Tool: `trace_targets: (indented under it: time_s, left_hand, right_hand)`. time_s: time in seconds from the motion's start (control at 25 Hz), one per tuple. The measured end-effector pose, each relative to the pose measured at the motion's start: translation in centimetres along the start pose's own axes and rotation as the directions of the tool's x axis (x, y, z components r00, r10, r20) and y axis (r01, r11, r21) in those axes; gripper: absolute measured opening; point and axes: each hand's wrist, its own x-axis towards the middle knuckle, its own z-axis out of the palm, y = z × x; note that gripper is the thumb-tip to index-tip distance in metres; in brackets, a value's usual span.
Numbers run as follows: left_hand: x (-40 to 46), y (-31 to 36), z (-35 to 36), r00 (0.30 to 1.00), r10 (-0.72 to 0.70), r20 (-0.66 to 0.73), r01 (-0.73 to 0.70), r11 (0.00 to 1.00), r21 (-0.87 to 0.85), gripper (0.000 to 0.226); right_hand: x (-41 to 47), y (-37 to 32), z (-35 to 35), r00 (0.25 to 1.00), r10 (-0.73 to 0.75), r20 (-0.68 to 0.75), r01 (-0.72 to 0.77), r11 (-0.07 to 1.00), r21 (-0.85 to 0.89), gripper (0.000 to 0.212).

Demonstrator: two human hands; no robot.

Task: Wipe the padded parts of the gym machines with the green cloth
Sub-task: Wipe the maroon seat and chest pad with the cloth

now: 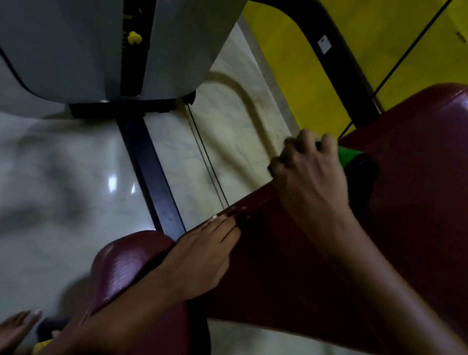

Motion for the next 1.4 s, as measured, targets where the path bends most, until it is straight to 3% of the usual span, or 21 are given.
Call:
trace_targets:
  time_s: [0.08,0.24,0.32,0.52,0.6,0.76,0.88,1.0,1.16,1.4]
  left_hand:
    - [-0.7,-0.5,0.0,1.000,-0.005,0.023,0.006,1.000,-0.012,0.028]
    - [-3.7,-2.4,1.4,0.995,-0.081,0.060,0.076,0.993,0.087,0.047]
    - [-5.4,-3.0,2.5,0.985,-0.117,0.128,0.102,0.988,0.119,0.051]
    - [-9.2,-5.6,5.9,0.956,-0.160,0.247,0.098,0.965,0.243,0.053]
    - [-9.8,-6.1,6.3,0.951,-0.162,0.262,0.082,0.953,0.293,0.053]
    - [-10.1,-6.3,6.1,0.940,-0.181,0.289,0.095,0.953,0.288,0.054]
    - [-10.4,-6.8,6.2,0.955,-0.157,0.253,0.083,0.957,0.278,0.055]
    - [-10.6,-6.8,6.5,0.961,-0.144,0.234,0.076,0.958,0.276,0.055]
    - [-10.7,-7.0,6.5,0.963,-0.123,0.240,0.053,0.959,0.277,0.053]
    - [-10.6,-6.8,6.4,0.967,-0.116,0.228,0.045,0.954,0.296,0.052]
  right_hand:
    - [-0.2,-2.2,0.7,0.993,-0.106,0.057,0.104,0.994,0.026,0.044]
    - [-0.2,-1.6,1.0,0.994,0.105,0.001,-0.105,0.993,-0.047,0.025]
    - [-0.1,-2.6,1.7,0.990,0.126,0.061,-0.117,0.983,-0.144,0.023]
    - [0.8,-6.3,3.1,0.996,-0.086,0.040,0.091,0.985,-0.145,0.042]
    - [0.9,-8.1,3.8,0.983,-0.161,0.084,0.170,0.978,-0.119,0.039]
    - [1.0,-7.8,3.4,0.980,-0.150,0.133,0.156,0.987,-0.037,0.034]
    - [0.4,-7.7,3.2,0.990,-0.073,0.117,0.086,0.991,-0.107,0.030]
    - [1.7,-10.1,3.9,0.974,-0.173,0.145,0.179,0.983,-0.032,0.040]
    - [4.1,-14.6,5.1,0.894,-0.357,0.272,0.360,0.932,0.040,0.034]
    - [3.6,-11.3,4.0,0.904,-0.320,0.284,0.303,0.947,0.105,0.038]
